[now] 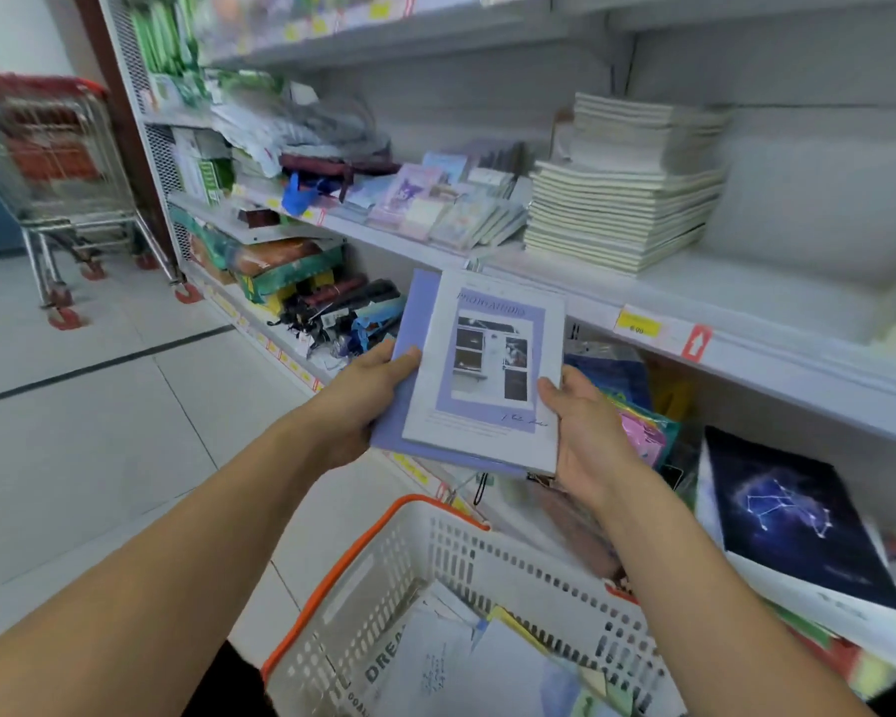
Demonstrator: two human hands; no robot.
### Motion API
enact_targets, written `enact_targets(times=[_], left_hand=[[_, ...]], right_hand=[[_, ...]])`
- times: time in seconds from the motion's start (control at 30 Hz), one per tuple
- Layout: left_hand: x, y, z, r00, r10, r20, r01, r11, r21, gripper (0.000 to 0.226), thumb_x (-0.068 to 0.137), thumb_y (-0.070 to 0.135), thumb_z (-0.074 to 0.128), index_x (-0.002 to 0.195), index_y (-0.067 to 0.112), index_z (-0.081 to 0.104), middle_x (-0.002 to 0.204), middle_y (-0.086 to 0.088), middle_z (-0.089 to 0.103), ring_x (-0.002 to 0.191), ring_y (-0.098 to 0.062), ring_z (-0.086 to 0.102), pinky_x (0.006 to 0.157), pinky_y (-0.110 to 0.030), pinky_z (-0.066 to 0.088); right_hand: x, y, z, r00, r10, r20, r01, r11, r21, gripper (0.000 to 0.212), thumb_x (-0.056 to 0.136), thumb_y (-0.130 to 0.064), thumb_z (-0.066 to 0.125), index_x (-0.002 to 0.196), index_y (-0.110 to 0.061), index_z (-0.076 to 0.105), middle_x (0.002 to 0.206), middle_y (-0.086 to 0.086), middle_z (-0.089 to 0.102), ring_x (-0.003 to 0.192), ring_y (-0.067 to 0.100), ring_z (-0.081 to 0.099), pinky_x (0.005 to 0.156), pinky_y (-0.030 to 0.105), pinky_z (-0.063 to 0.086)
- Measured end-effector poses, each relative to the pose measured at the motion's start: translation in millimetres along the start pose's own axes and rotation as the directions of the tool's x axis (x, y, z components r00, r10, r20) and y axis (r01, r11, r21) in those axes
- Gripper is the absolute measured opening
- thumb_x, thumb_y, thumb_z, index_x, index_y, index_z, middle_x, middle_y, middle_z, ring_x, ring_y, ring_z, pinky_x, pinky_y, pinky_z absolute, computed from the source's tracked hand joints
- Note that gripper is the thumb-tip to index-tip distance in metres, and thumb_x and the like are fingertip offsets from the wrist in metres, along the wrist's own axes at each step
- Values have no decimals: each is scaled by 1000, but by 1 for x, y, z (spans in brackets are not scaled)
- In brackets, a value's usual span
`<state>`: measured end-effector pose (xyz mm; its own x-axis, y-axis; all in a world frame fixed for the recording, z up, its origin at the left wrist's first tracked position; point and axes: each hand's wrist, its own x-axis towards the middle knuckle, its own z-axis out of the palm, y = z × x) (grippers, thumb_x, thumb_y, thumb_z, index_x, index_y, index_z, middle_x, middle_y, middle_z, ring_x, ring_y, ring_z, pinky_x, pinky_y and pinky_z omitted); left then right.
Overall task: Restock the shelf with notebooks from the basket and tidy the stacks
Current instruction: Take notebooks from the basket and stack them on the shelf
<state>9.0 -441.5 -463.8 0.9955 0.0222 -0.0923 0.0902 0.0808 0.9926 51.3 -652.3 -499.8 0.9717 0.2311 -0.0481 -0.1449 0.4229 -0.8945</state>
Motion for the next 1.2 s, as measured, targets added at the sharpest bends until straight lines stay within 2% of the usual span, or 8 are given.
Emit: enact_targets(times=[0.17,0.37,0.47,0.67,0.8,0.97,1.1,1.2], left_hand=[[-14,28,16,982,-25,187,-13,980,197,60,87,22,71,136,41,41,125,7,64,89,-22,73,55,-32,57],[10,92,43,955,46,294,-80,991,105,64,91,-2,60,137,40,46,126,-1,66,74,-25,70,47,-27,54],[33,129,64,963,138,231,-146,989,21,51,91,-1,61,130,32,57,118,-1,71,85,-20,68,52,-22,55],[114,188,114,954,298,34,-276,916,-292,33,95,-4,54,128,-4,55,124,-18,63,93,-19,67,77,-20,58],[163,196,132,959,280,28,-262,924,-280,50,94,-3,57,140,4,41,129,-17,58,101,-26,64,72,-23,57],[196,181,135,961,268,69,-251,948,-194,42,94,4,60,134,9,51,125,-13,61,100,-25,65,71,-31,59],[201,157,122,959,257,117,-245,963,-111,30,93,9,62,123,14,59,120,-10,66,105,-27,67,74,-34,59],[204,144,114,968,230,97,-223,972,-78,29,93,11,63,121,16,61,118,-9,67,105,-25,67,80,-36,59]], right_hand=[[1,-40,8,997,-75,0,74,997,-5,27,105,-13,45,129,-17,56,122,9,70,102,31,70,82,52,59],[-10,-102,11,968,-189,167,218,959,-179,47,104,-12,46,141,-41,41,134,-8,63,113,21,67,82,49,59],[-6,-152,15,938,-320,132,339,926,-167,44,104,-7,43,136,-37,45,130,-7,65,107,28,69,72,59,59],[62,-251,30,923,-373,-93,366,927,-83,26,100,10,34,105,-9,52,106,11,65,66,26,71,42,39,56],[139,-301,19,930,-294,-223,281,956,-88,26,99,14,28,97,4,52,119,27,56,78,35,61,41,40,57],[201,-323,-13,922,-299,-248,172,886,-431,9,100,-6,51,100,1,57,98,17,57,61,25,66,43,29,55],[210,-317,-36,949,-282,-141,43,558,-829,59,79,-64,69,119,-22,60,102,-6,57,83,12,53,71,29,48],[227,-311,-44,947,-302,-112,8,369,-929,128,54,-91,62,154,-23,22,148,-9,44,127,18,48,98,41,46]])
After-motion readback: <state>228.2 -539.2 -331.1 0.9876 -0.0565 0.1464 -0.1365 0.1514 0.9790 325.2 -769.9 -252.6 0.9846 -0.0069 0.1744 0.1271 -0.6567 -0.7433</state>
